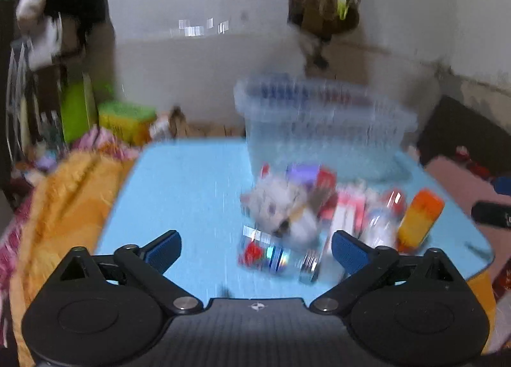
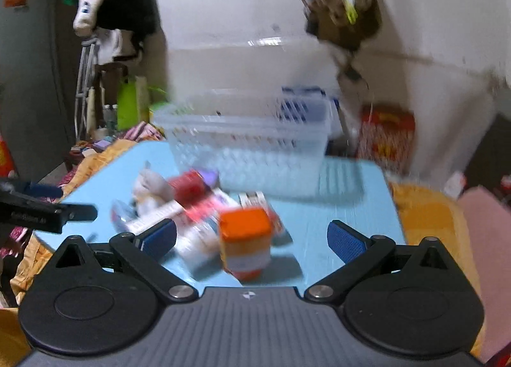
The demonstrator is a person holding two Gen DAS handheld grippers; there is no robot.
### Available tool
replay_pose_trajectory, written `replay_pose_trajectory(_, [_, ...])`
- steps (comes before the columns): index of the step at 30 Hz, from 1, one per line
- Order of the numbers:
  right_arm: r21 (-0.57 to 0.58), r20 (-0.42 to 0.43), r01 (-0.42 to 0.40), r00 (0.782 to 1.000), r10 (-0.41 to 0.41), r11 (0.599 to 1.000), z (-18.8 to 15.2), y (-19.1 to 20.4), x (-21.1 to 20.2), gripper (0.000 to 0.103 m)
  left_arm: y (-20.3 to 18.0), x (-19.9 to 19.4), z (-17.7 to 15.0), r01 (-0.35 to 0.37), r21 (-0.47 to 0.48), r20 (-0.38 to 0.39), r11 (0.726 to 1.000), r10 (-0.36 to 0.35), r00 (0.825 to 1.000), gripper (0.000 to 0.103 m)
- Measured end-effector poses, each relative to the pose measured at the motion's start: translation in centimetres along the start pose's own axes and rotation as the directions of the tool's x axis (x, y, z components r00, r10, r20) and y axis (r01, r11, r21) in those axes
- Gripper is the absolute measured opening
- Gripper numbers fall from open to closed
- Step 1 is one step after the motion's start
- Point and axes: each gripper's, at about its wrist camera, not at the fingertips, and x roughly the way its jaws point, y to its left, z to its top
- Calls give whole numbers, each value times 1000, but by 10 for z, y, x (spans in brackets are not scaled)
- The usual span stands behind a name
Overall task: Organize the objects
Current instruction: 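Grasp the orange-lidded jar with the right gripper while the left grasps the strawberry-label bottle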
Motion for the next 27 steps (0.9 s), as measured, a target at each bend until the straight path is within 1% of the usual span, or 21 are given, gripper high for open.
replay_pose_trajectory(1, [7,-17,-20,1000,20,1000,-5,-2,8,101,2,10,-2,4,-5,-43,1000,-5,999,94])
replay_pose_trajectory(2, [4,-37,-33,999,33,999,-8,-1,13,96,4,16,-3,6,-10,-69,1000,-7,998,91])
replay_pose_trajectory(3, [-9,-55,-36,998,36,999,-8,2,20,94,4,19,-3,5,-19,-78,1000,-7,997,90])
replay_pose_trajectory(4, [-36,-61,-39,998,36,999,-7,7,24,94,3,21,-3,12,-16,-77,1000,-13,997,90])
replay_pose_trajectory(6, [-90,-47,-19,999,15,996,-7,14,27,94,-6,26,-2,22,36,-72,999,-19,997,91])
replay_pose_trajectory(9, [-106,-84,-22,996,14,994,-5,11,36,94,-15,44,-3,4,117,-107,993,9,994,91])
replay_pose_trajectory(11, [-112,-93,-20,996,10,993,-6,7,40,94,-15,55,-6,21,126,-135,992,-4,991,91])
replay_pose_trajectory(15, [-88,-102,-30,995,21,996,-4,-5,51,94,-16,62,-6,61,125,-115,990,-46,992,91])
replay_pose_trajectory(17, [-82,-112,-42,993,33,996,-5,-8,57,86,-22,68,-8,72,136,-125,988,-55,991,91])
replay_pose_trajectory(19, [-79,-124,-62,991,52,995,-6,-8,60,78,-27,74,-12,60,155,-138,986,-39,990,91])
replay_pose_trajectory(22, [-87,-141,-93,987,80,992,-8,-7,61,70,-33,73,-19,49,184,-110,982,-29,994,89])
replay_pose_trajectory(23, [-92,-143,-95,986,82,991,-9,-6,61,64,-33,71,-20,55,183,-107,982,-36,994,84])
replay_pose_trajectory(24, [-95,-143,-101,986,87,990,-10,-6,61,62,-32,68,-20,62,183,-103,981,-43,994,78])
replay_pose_trajectory(26, [-87,-135,-122,985,110,989,-11,-9,59,53,-33,64,-23,58,203,-89,977,-41,995,76])
replay_pose_trajectory(27, [-80,-136,-130,984,118,988,-10,-10,60,53,-34,62,-24,50,218,-79,975,-33,996,76])
